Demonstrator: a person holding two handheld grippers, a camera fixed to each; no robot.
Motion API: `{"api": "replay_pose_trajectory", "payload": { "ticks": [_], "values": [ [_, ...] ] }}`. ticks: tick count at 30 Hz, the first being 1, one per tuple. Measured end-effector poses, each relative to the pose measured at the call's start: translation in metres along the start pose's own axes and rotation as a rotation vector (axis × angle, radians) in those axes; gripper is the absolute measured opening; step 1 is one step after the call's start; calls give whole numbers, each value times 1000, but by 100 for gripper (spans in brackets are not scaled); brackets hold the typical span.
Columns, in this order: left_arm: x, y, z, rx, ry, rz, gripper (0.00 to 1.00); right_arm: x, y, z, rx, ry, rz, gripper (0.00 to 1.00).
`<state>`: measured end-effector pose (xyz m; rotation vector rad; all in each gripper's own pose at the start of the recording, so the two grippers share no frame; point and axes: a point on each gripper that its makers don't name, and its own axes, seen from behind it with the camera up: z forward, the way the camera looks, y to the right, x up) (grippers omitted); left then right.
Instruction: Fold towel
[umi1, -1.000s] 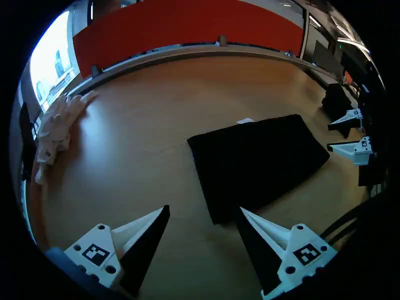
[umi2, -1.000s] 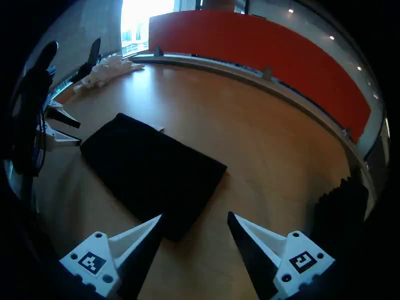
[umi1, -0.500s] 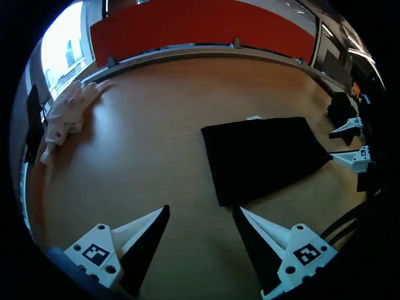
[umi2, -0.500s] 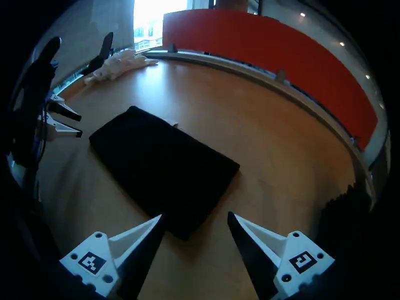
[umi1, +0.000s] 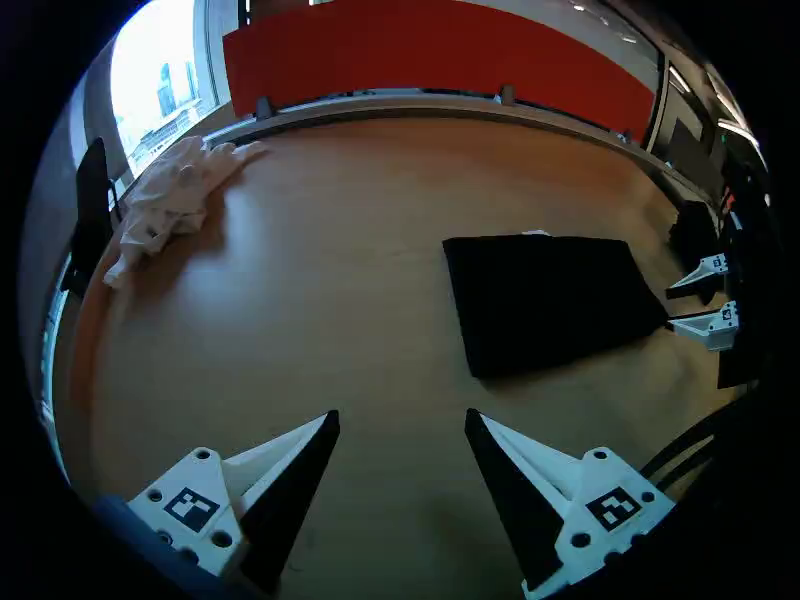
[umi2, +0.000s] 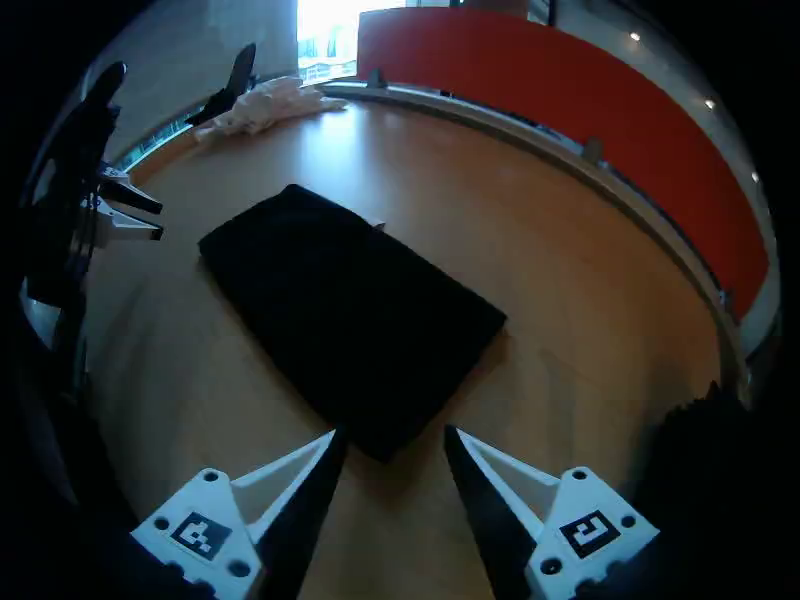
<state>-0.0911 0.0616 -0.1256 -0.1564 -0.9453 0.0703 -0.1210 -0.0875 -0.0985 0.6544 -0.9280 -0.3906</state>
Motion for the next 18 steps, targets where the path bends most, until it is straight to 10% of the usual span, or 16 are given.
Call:
{"api": "replay_pose_trajectory", "payload": {
  "ticks": [18],
  "values": [
    [-7, -11, -7, 21, 0, -15, 93, -16, -3, 2, 49, -59, -29, 23]
  ]
}}
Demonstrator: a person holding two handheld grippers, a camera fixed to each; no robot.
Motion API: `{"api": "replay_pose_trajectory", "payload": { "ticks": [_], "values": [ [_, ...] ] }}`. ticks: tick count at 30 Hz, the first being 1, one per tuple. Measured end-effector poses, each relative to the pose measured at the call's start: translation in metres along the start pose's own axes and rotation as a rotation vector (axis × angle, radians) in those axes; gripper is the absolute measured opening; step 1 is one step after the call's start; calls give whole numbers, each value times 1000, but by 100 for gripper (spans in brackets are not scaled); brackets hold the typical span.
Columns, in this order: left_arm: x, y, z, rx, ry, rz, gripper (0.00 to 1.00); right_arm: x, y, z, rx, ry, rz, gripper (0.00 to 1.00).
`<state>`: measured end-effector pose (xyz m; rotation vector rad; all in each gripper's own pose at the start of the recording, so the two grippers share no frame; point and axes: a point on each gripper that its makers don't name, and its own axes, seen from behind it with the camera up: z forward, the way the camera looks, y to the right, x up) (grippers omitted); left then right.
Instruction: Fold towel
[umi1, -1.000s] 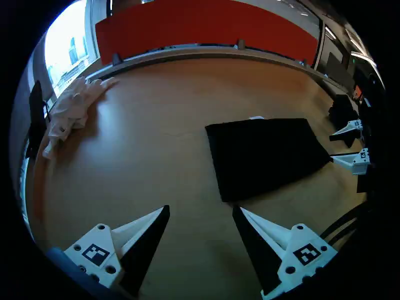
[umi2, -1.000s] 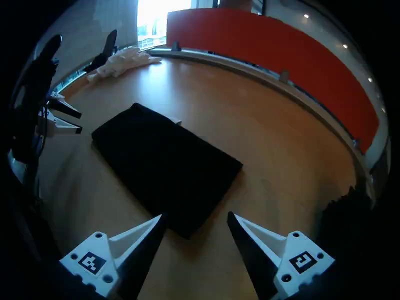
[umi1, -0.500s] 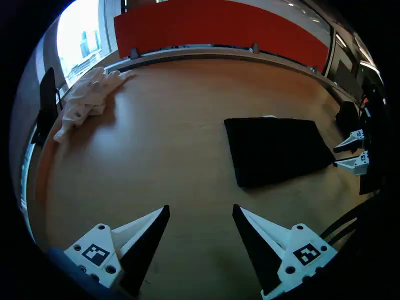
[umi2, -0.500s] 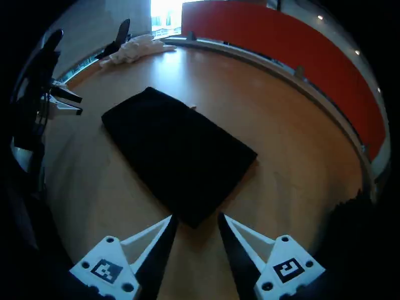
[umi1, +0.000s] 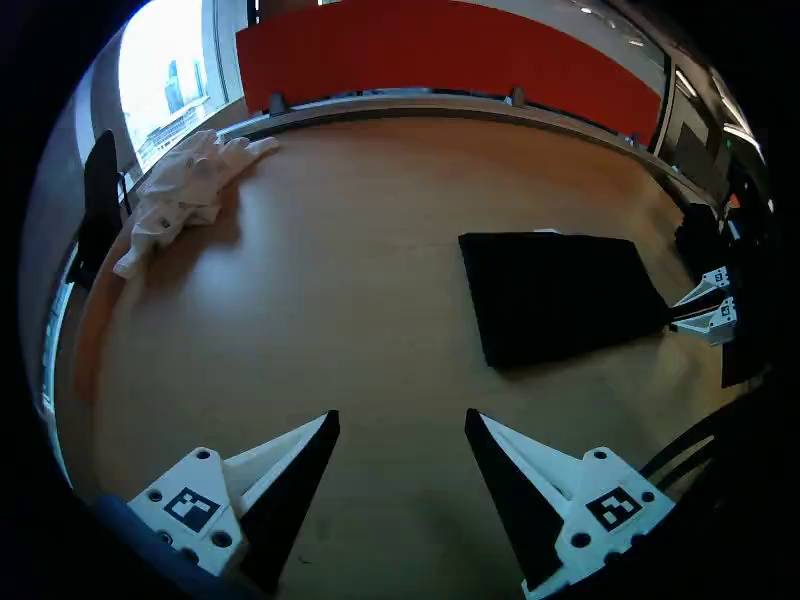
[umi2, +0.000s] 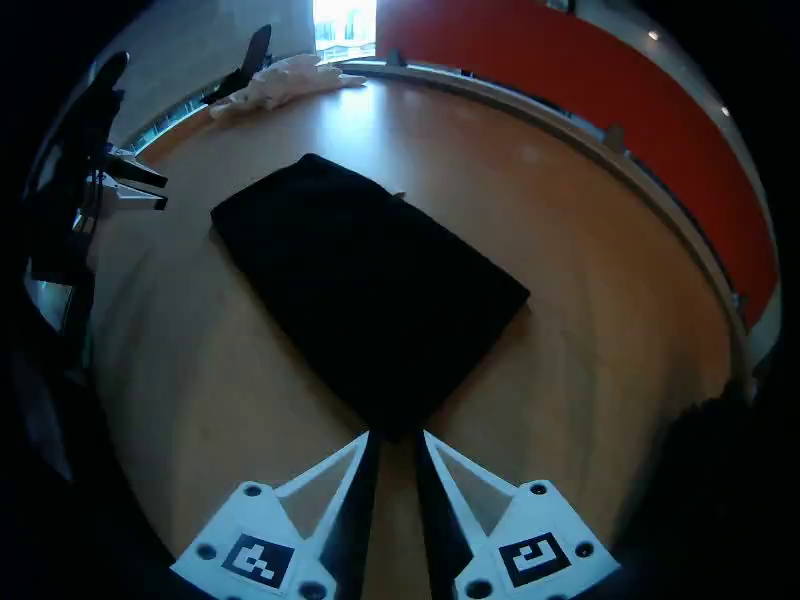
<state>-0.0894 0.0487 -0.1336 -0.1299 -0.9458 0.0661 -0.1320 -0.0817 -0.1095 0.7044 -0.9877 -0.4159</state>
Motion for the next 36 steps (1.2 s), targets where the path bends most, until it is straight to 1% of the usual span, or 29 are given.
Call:
{"api": "replay_pose_trajectory", "payload": {
  "ticks": [4, 6, 11, 15, 20, 26, 36],
  "values": [
    [-1, 0, 0, 0, 0, 1, 93, 0, 1, 1, -3, 2, -1, 9],
    [-1, -1, 0, 0, -1, 3, 93, 0, 2, 0, -8, 5, -1, 5],
    [-1, -1, 1, 0, -2, 8, 93, 5, 4, -2, -17, 14, -1, 5],
    [0, -1, 1, -1, 0, 9, 93, 16, 7, -9, -33, 34, -5, 5],
    [3, -3, 1, 0, 6, 11, 93, 36, 14, -25, -61, 66, -20, 5],
    [6, -3, 1, 0, 14, 12, 93, 58, 24, -49, -107, 98, -62, 5],
    [8, -3, 1, -3, 17, 12, 93, 89, 42, -86, -164, 157, -75, 5]
  ]
}}
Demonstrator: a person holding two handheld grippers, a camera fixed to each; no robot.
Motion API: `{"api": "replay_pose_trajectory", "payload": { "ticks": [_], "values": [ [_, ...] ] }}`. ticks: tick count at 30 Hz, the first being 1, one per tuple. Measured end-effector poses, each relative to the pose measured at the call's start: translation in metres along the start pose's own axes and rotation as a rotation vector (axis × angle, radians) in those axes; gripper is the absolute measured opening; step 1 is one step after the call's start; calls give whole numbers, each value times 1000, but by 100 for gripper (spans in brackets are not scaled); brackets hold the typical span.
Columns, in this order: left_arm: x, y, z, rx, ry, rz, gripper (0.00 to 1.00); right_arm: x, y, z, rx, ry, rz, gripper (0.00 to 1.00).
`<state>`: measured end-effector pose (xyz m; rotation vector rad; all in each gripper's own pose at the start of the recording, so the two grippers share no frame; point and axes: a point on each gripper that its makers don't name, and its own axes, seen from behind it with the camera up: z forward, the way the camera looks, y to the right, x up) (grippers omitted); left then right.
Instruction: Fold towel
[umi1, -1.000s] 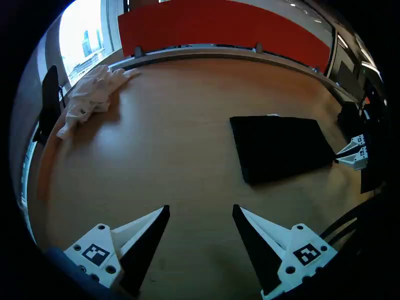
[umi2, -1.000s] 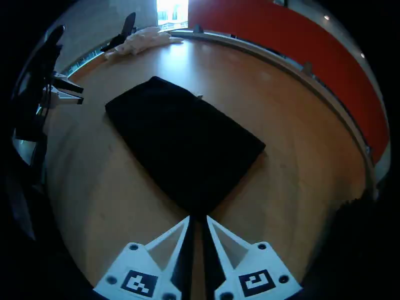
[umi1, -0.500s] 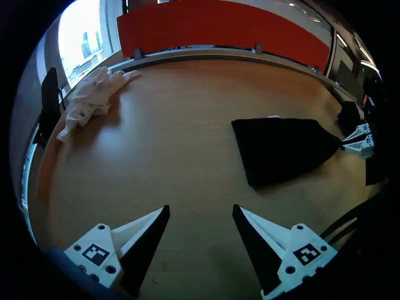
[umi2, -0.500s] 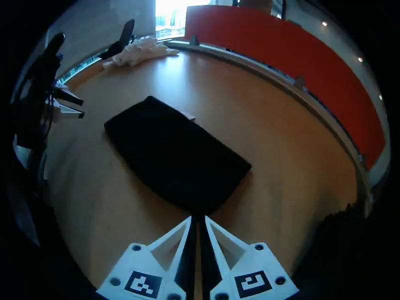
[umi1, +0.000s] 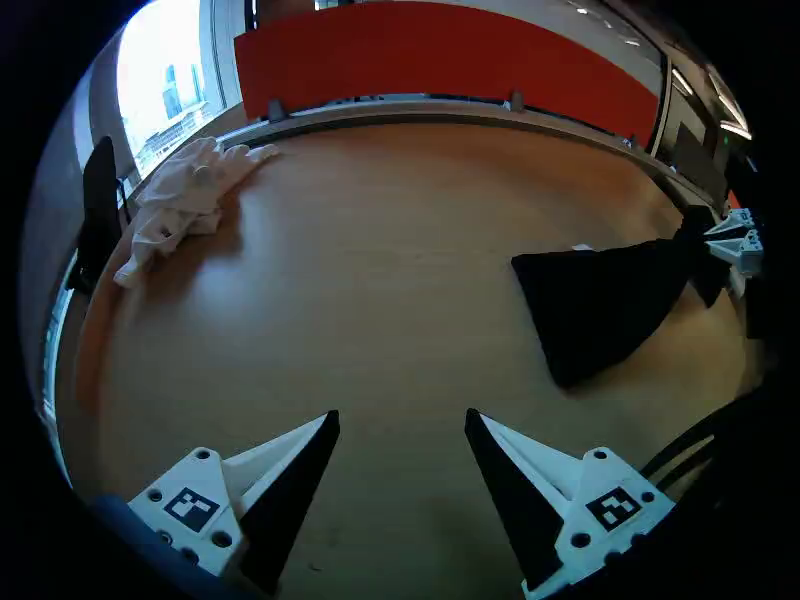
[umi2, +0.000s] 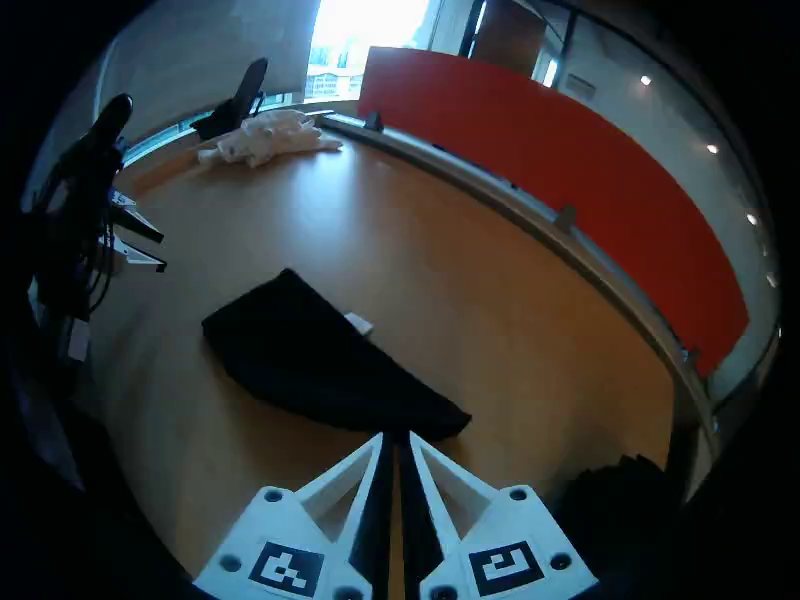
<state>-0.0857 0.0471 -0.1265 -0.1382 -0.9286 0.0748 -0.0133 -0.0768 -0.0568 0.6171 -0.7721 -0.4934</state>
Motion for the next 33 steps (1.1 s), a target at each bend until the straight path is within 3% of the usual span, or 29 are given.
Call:
{"api": "replay_pose_trajectory", "payload": {
  "ticks": [14, 22, 33],
  "values": [
    [4, 2, 2, -4, 4, 5, 93, 25, 11, -20, -27, 42, -45, 5],
    [5, 5, 2, -8, 6, 6, 93, 35, 0, -12, 0, 52, -73, 5],
    [9, 5, 1, -6, 14, -4, 93, 51, -37, 11, 81, 59, -122, 5]
  ]
}}
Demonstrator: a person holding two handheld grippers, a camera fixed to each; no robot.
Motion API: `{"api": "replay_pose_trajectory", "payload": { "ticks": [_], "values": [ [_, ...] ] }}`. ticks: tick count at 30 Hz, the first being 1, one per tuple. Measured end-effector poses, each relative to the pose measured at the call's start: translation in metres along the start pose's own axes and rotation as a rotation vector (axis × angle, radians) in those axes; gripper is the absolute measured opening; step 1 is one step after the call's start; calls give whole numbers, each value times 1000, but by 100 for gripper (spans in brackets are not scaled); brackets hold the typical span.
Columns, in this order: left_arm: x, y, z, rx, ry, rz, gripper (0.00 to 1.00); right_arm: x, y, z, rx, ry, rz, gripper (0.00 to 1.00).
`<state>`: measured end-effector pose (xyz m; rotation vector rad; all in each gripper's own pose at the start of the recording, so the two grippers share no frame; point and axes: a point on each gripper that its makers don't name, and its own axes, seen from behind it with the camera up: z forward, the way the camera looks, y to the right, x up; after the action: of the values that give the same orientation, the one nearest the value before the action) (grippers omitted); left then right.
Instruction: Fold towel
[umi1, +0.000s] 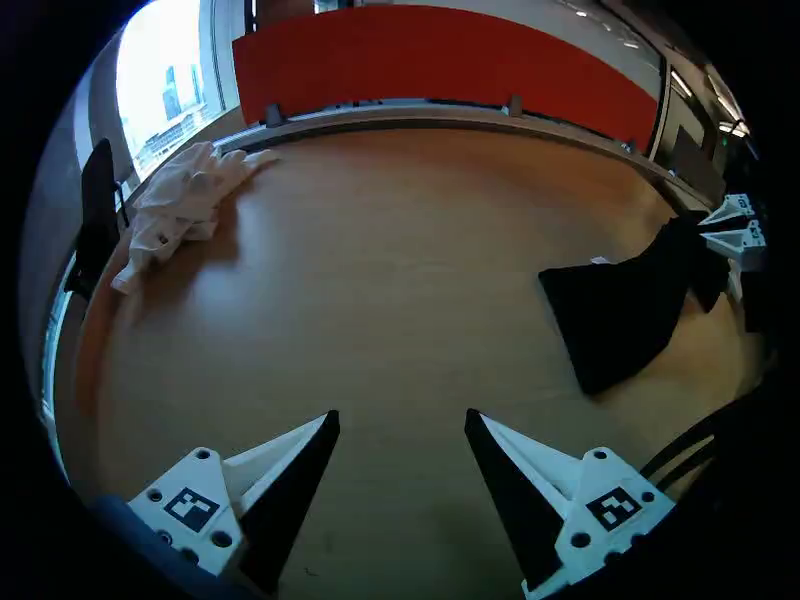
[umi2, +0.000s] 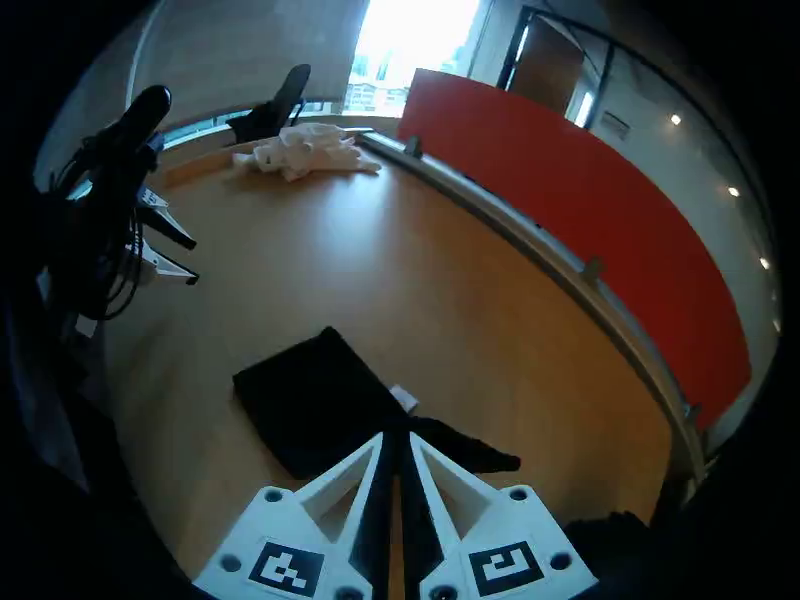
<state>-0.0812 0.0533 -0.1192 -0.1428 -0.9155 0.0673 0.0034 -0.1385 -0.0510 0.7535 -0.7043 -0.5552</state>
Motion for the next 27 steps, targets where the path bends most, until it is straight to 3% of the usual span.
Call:
{"api": "replay_pose_trajectory", "payload": {
  "ticks": [13, 27],
  "values": [
    [0, -5, -4, 4, 5, -16, 93, 17, -31, 21, 75, 12, -33, 5],
    [-8, -24, -16, 34, 10, -47, 93, 32, -70, 56, 184, 16, -55, 5]
  ]
}}
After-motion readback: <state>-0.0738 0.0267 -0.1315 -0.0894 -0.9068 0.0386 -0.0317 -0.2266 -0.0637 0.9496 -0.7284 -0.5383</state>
